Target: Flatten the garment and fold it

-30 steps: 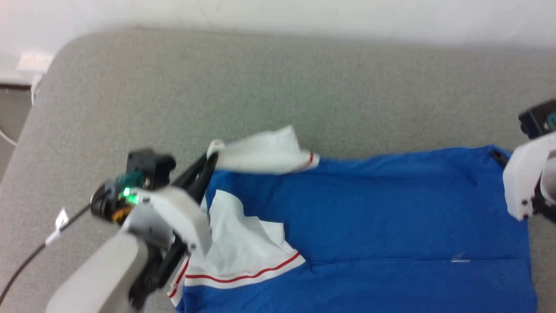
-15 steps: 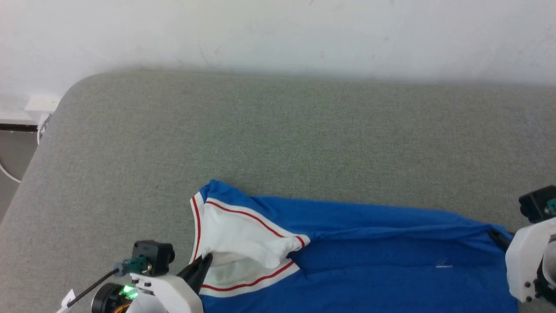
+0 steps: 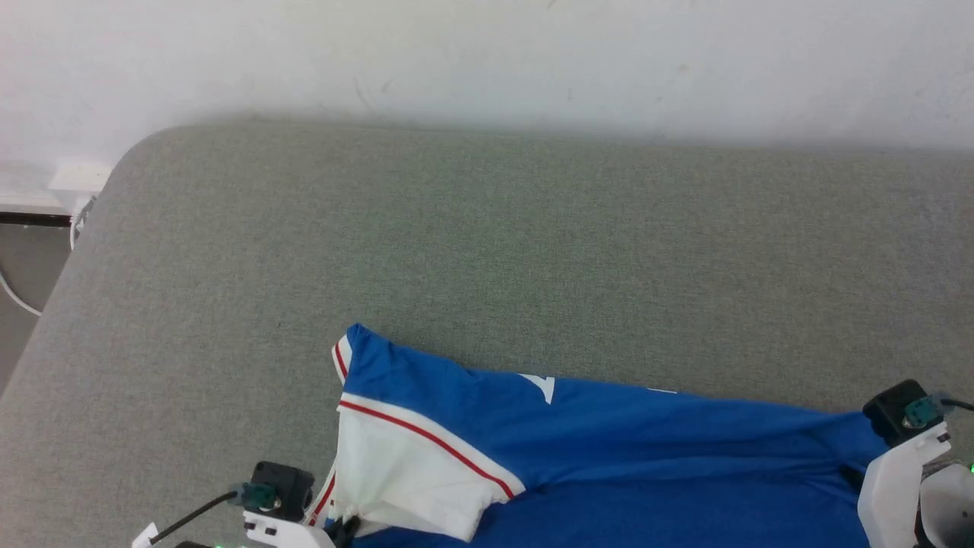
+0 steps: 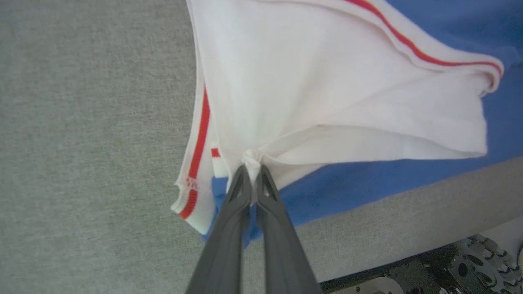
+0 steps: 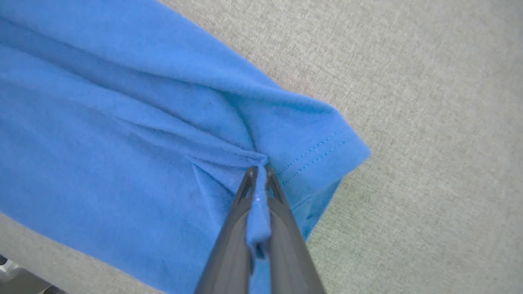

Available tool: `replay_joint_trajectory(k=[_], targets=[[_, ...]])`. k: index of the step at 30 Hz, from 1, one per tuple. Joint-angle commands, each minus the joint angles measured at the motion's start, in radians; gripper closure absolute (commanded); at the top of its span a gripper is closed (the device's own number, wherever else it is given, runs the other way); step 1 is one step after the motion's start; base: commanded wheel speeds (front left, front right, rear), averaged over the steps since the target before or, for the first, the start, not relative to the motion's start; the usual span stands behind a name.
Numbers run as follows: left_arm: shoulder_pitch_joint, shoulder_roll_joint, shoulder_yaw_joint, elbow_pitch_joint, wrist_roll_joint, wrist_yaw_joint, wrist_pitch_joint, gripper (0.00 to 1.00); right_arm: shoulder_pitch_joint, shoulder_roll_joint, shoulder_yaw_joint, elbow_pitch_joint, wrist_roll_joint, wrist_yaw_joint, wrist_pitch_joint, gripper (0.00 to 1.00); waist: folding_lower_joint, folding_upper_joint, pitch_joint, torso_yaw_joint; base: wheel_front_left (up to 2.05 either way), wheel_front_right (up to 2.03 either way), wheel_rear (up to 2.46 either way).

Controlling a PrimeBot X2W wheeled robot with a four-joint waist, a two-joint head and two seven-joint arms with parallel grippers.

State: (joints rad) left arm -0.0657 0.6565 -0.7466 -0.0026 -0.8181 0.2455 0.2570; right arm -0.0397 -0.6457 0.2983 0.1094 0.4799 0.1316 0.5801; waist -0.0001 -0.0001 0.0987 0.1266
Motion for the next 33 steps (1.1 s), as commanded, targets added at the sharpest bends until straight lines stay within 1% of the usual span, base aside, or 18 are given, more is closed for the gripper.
replay_joint_trajectory(k=[1, 4, 5, 6, 7, 10, 14, 16, 18, 20, 23, 24, 27, 28, 29, 30, 33], targets=[[-0.011, -0.009, -0.008, 0.013, 0.005, -0.010, 0.005, 1.00, 0.004, -0.005, 0.005, 0.009, -0.007, -0.001, -0.001, 1.00, 0.0001, 0.0001, 0.000, 0.002, 0.00, 0.00, 0.00], [-0.024, -0.027, -0.027, 0.052, 0.015, -0.026, 0.004, 1.00, 0.001, -0.010, 0.034, 0.035, -0.010, -0.001, -0.003, 1.00, 0.0001, 0.0001, -0.003, 0.003, 0.00, 0.00, 0.00], [-0.028, -0.032, -0.034, 0.065, 0.019, -0.033, 0.002, 0.83, 0.000, -0.013, 0.043, 0.041, -0.009, -0.001, -0.005, 0.60, 0.0001, 0.0001, -0.007, 0.004, 0.00, 0.00, 0.00], [-0.032, -0.036, -0.039, 0.078, 0.027, -0.038, -0.005, 0.17, -0.001, -0.013, 0.048, 0.047, -0.007, -0.001, -0.011, 0.00, 0.0001, 0.0001, -0.011, 0.004, 0.00, 0.00, 0.00], [-0.035, -0.043, -0.039, 0.091, 0.030, -0.039, -0.016, 0.00, -0.004, -0.011, 0.049, 0.053, -0.003, -0.001, -0.020, 0.00, 0.0001, 0.0001, -0.017, 0.004, 0.00, 0.00, 0.00], [-0.033, -0.061, -0.032, 0.117, 0.028, -0.046, -0.058, 0.00, -0.007, -0.002, 0.045, 0.061, 0.019, -0.001, -0.027, 0.00, 0.0001, 0.0001, -0.041, 0.002, 0.00, 0.00, 0.00], [-0.023, -0.083, -0.004, 0.137, 0.025, -0.049, -0.148, 0.00, 0.001, 0.036, -0.008, 0.034, 0.097, -0.001, -0.026, 0.00, 0.0001, 0.0001, -0.078, -0.002, 0.00, 0.00, 0.00], [-0.008, -0.107, 0.020, 0.140, 0.008, -0.049, -0.205, 0.00, 0.010, 0.041, -0.031, 0.012, 0.117, -0.001, -0.010, 0.00, 0.0001, 0.0001, -0.096, -0.006, 0.00, 0.00, 0.00], [0.009, -0.128, 0.045, 0.143, -0.010, -0.050, -0.264, 0.00, 0.023, 0.053, -0.070, -0.008, 0.128, -0.001, 0.006, 0.00, 0.0001, 0.0001, -0.112, -0.010, 0.00, 0.00, 0.00], [0.024, -0.145, 0.072, 0.145, -0.020, -0.050, -0.331, 0.00, 0.040, 0.085, -0.129, -0.025, 0.137, -0.001, 0.021, 0.00, 0.0001, 0.0001, -0.123, -0.012, 0.00, 0.00, 0.00], [0.042, -0.168, 0.124, 0.147, -0.018, -0.040, -0.453, 0.00, 0.074, 0.158, -0.229, -0.049, 0.127, -0.001, 0.041, 0.00, 0.0001, 0.0001, -0.133, -0.012, 0.00, 0.00, 0.00], [0.046, -0.176, 0.143, 0.146, -0.014, -0.036, -0.479, 0.00, 0.089, 0.185, -0.257, -0.056, 0.119, -0.001, 0.052, 0.00, 0.0001, 0.0001, -0.134, -0.011, 0.00, 0.00, 0.00], [0.056, -0.213, 0.225, 0.124, 0.026, -0.034, -0.516, 0.00, 0.127, 0.289, -0.372, -0.070, 0.088, -0.001, 0.066, 0.00, 0.0001, 0.0001, -0.134, -0.004, 0.00, 0.00, 0.00], [0.057, -0.235, 0.275, 0.099, 0.057, -0.036, -0.517, 0.00, 0.136, 0.326, -0.412, -0.072, 0.076, -0.001, 0.066, 0.00, 0.0001, 0.0001, -0.133, 0.000, 0.00, 0.00, 0.00], [0.068, -0.261, 0.326, 0.071, 0.094, -0.044, -0.518, 0.00, 0.145, 0.358, -0.444, -0.076, 0.057, -0.001, 0.066, 0.00, 0.0001, 0.0001, -0.132, 0.003, 0.00, 0.00, 0.00], [0.081, -0.288, 0.370, 0.040, 0.132, -0.066, -0.518, 0.00, 0.152, 0.389, -0.476, -0.078, 0.039, -0.001, 0.064, 0.00, 0.0001, 0.0001, -0.129, 0.006, 0.00, 0.00, 0.00], [0.138, -0.403, 0.522, -0.030, 0.206, -0.142, -0.518, 0.00, 0.164, 0.477, -0.553, -0.076, -0.004, -0.001, 0.061, 0.00, 0.0001, 0.0001, -0.122, 0.012, 0.00, 0.00, 0.00]])
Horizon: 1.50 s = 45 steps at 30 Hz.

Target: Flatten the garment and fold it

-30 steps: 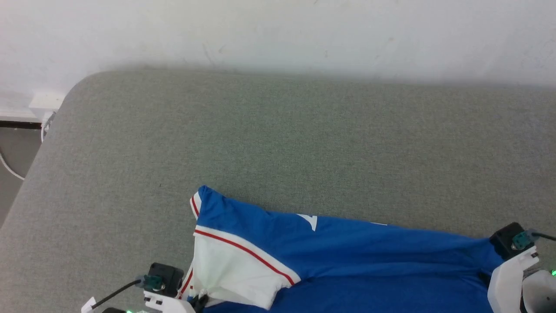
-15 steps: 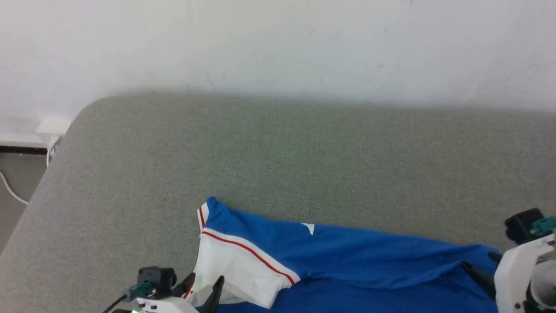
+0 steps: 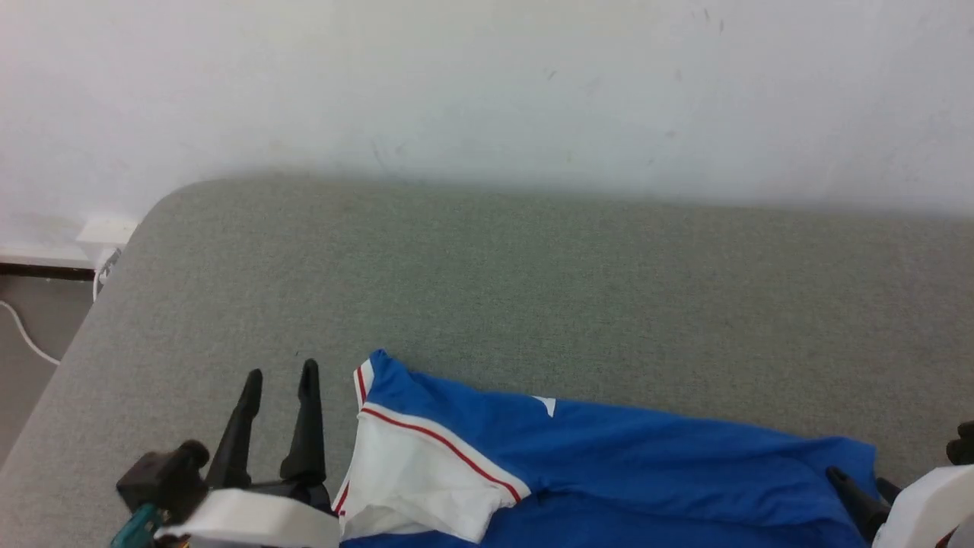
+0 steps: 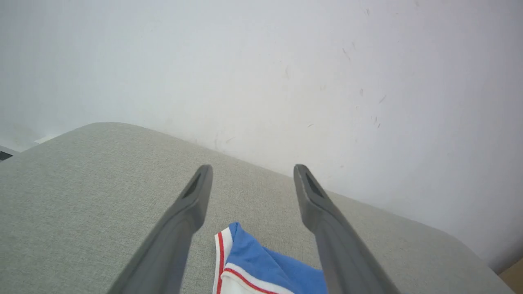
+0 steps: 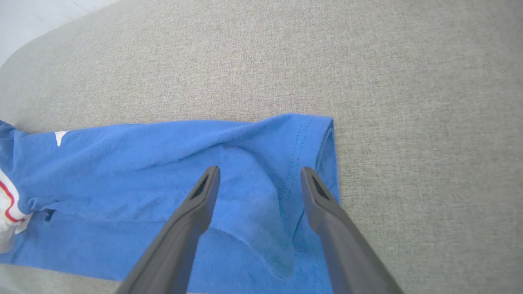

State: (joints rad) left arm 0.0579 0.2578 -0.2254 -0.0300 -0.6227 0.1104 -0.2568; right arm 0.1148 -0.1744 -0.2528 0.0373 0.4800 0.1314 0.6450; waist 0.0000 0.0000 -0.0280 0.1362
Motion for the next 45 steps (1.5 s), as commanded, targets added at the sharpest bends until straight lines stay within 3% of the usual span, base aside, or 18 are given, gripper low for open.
replay_joint_trajectory(k=[1, 4, 9, 16, 27, 28, 29, 30, 37, 45], targets=[[0.031, -0.037, 0.044, -0.019, 0.046, -0.032, -0.005, 0.00, 0.010, 0.030, -0.025, -0.001, -0.017, -0.001, -0.007, 0.00, 0.0000, 0.0000, 0.008, 0.004, 0.00, 0.00, 0.00], [0.065, -0.121, 0.140, -0.047, 0.158, -0.109, -0.005, 0.00, 0.003, 0.075, -0.095, 0.021, -0.069, -0.001, -0.024, 0.00, 0.0000, 0.0000, 0.022, 0.013, 0.00, 0.00, 0.00], [0.089, -0.165, 0.195, -0.040, 0.380, -0.188, -0.005, 0.00, -0.023, 0.112, -0.173, 0.074, -0.126, -0.001, -0.046, 0.00, 0.0000, 0.0000, 0.040, 0.024, 0.00, 0.00, 0.00], [0.093, -0.179, 0.189, -0.018, 0.511, -0.214, -0.005, 0.00, -0.041, 0.123, -0.198, 0.147, -0.137, -0.001, -0.037, 0.00, 0.0000, 0.0000, 0.058, 0.038, 0.00, 0.00, 0.00], [0.070, -0.196, 0.206, -0.023, 0.566, -0.220, -0.005, 0.00, -0.030, 0.124, -0.066, 0.269, -0.041, -0.001, -0.013, 0.00, 0.0000, 0.0000, 0.099, 0.058, 0.00, 0.00, 0.00], [0.069, -0.197, 0.207, -0.023, 0.567, -0.221, -0.005, 0.00, -0.030, 0.124, -0.051, 0.275, -0.029, -0.001, -0.014, 0.33, 0.0000, 0.0000, 0.099, 0.058, 0.00, 0.00, 0.00], [0.068, -0.198, 0.208, -0.022, 0.567, -0.221, -0.005, 0.00, -0.030, 0.124, -0.036, 0.280, -0.015, -0.001, -0.016, 0.73, 0.0000, 0.0000, 0.100, 0.057, 0.00, 0.00, 0.00], [0.068, -0.198, 0.209, -0.020, 0.567, -0.222, -0.005, 0.00, -0.031, 0.124, -0.023, 0.284, -0.002, -0.001, -0.020, 1.00, 0.0000, 0.0000, 0.098, 0.056, 0.00, 0.00, 0.00], [0.074, -0.202, 0.227, -0.013, 0.569, -0.223, -0.005, 0.00, -0.036, 0.113, -0.024, 0.278, -0.001, -0.001, -0.084, 1.00, 0.0000, 0.0000, 0.072, 0.038, 0.00, 0.00, 0.00], [0.075, -0.204, 0.239, -0.011, 0.568, -0.226, -0.005, 0.00, -0.059, 0.031, -0.143, 0.271, -0.039, -0.001, -0.166, 1.00, 0.0000, 0.0000, 0.063, 0.022, 0.00, 0.00, 0.00]])
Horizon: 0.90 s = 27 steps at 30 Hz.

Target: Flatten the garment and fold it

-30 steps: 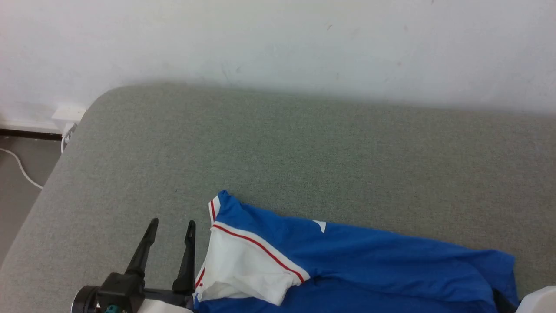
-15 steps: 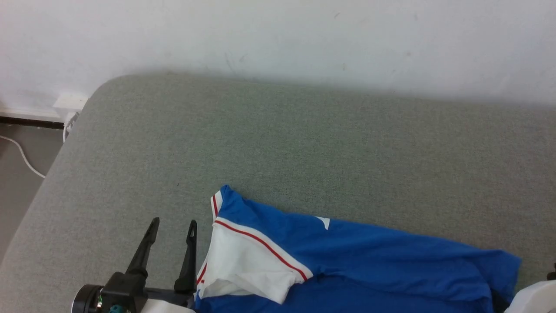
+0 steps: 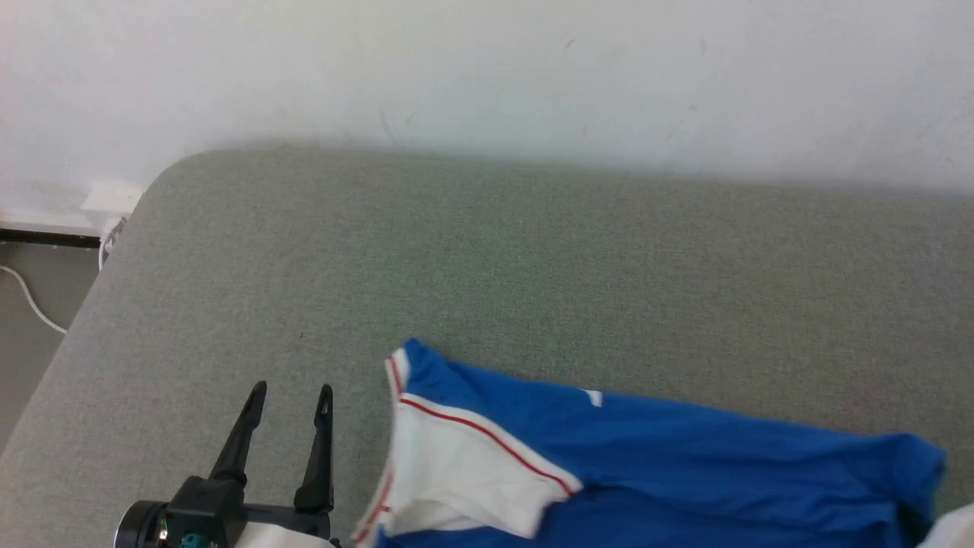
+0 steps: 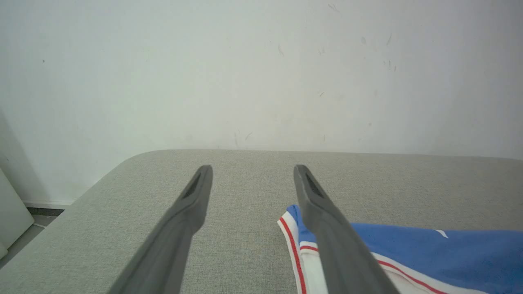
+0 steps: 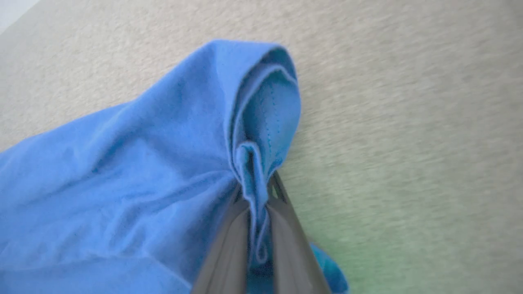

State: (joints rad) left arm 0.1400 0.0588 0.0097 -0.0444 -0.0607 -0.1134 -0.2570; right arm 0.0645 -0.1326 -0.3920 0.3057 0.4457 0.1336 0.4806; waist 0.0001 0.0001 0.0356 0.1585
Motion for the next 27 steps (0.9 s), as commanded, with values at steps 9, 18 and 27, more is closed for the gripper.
replay_joint_trajectory(k=[9, 18, 27], targets=[[-0.003, -0.007, -0.003, 0.019, 0.004, -0.005, -0.005, 0.00, -0.034, -0.095, -0.090, 0.014, -0.058, -0.003, -0.019, 1.00, -0.0001, -0.0001, -0.013, -0.001, 0.00, 0.00, 0.00], [0.019, -0.008, -0.013, 0.037, -0.002, -0.006, -0.005, 0.00, 0.044, -0.055, 0.057, -0.191, -0.004, -0.003, 0.122, 1.00, -0.0001, -0.0001, -0.070, 0.030, 0.00, 0.00, 0.00], [0.046, -0.008, -0.029, 0.041, -0.008, -0.004, -0.005, 0.00, 0.109, 0.017, 0.242, -0.400, 0.084, -0.003, 0.282, 1.00, -0.0001, -0.0001, -0.107, 0.094, 0.00, 0.00, 0.00]])
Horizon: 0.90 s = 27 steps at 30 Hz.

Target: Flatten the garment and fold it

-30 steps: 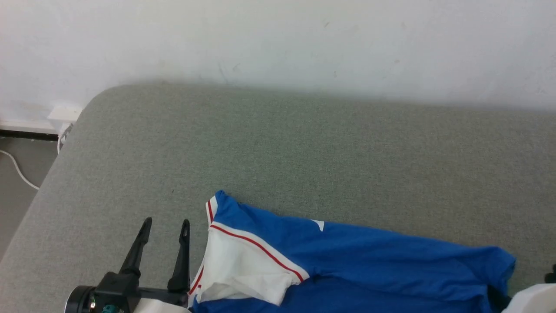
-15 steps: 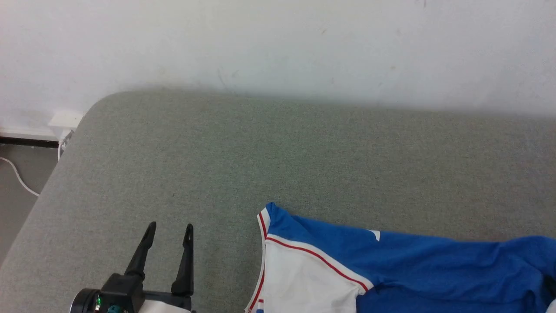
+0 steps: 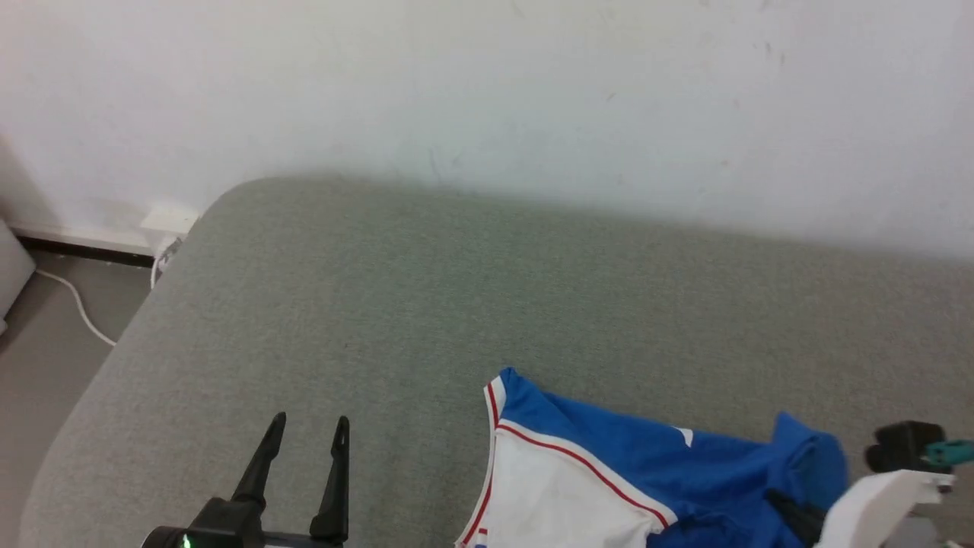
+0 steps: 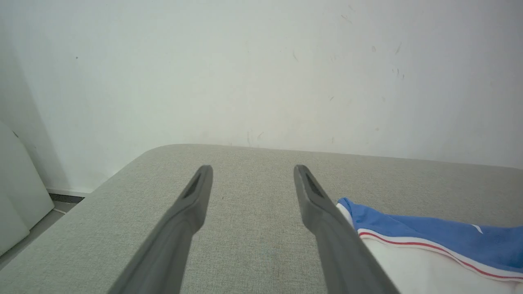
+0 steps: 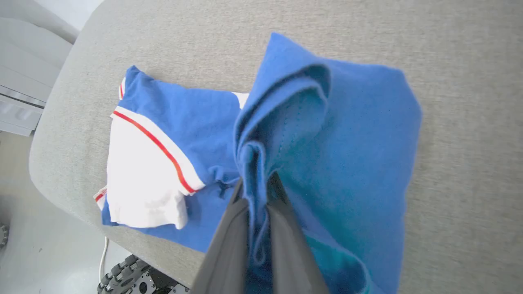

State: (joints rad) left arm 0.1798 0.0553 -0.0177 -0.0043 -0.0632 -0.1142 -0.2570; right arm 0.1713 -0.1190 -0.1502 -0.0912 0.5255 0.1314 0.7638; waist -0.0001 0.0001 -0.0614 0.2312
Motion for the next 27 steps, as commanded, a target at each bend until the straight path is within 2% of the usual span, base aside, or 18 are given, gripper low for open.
replay_joint_trajectory(k=[1, 5, 10, 15, 23, 24, 25, 27], targets=[[0.007, -0.005, -0.003, 0.001, -0.005, -0.003, -0.005, 0.00, -0.001, 0.013, 0.020, -0.015, 0.018, -0.001, 0.010, 1.00, 0.0001, -0.0001, -0.010, 0.029, 0.00, 0.00, 0.00], [0.003, -0.005, -0.012, 0.004, -0.001, -0.005, -0.005, 0.00, -0.027, 0.046, 0.099, -0.032, 0.067, -0.001, 0.034, 1.00, 0.0001, -0.0001, -0.006, 0.068, 0.00, 0.00, 0.00], [-0.006, -0.005, -0.024, 0.008, 0.005, -0.008, -0.005, 0.00, -0.085, 0.065, 0.178, -0.002, 0.120, -0.001, 0.010, 1.00, 0.0001, -0.0001, 0.001, 0.116, 0.00, 0.00, 0.00], [-0.013, -0.005, -0.040, 0.015, 0.007, -0.011, -0.005, 0.00, -0.156, 0.068, 0.247, 0.088, 0.184, -0.001, -0.052, 1.00, 0.0001, -0.0001, 0.009, 0.157, 0.00, 0.00, 0.00], [-0.034, -0.005, -0.057, 0.009, -0.005, -0.013, -0.005, 0.00, -0.247, 0.069, 0.314, 0.260, 0.176, -0.001, -0.143, 1.00, 0.0001, -0.0001, 0.037, 0.198, 0.00, 0.00, 0.00], [-0.037, -0.005, -0.059, 0.007, -0.007, -0.013, -0.005, 0.00, -0.260, 0.069, 0.319, 0.284, 0.170, -0.001, -0.158, 0.72, 0.0001, -0.0001, 0.042, 0.203, 0.00, 0.00, 0.00], [-0.040, -0.005, -0.061, 0.007, -0.009, -0.014, -0.005, 0.00, -0.272, 0.069, 0.324, 0.307, 0.167, -0.001, -0.175, 0.00, 0.0001, -0.0001, 0.045, 0.206, 0.00, 0.00, 0.00], [-0.045, -0.005, -0.064, 0.008, -0.010, -0.014, -0.005, 0.00, -0.292, 0.069, 0.343, 0.347, 0.179, -0.001, -0.200, 0.00, 0.0001, -0.0001, 0.050, 0.210, 0.00, 0.00, 0.00]])
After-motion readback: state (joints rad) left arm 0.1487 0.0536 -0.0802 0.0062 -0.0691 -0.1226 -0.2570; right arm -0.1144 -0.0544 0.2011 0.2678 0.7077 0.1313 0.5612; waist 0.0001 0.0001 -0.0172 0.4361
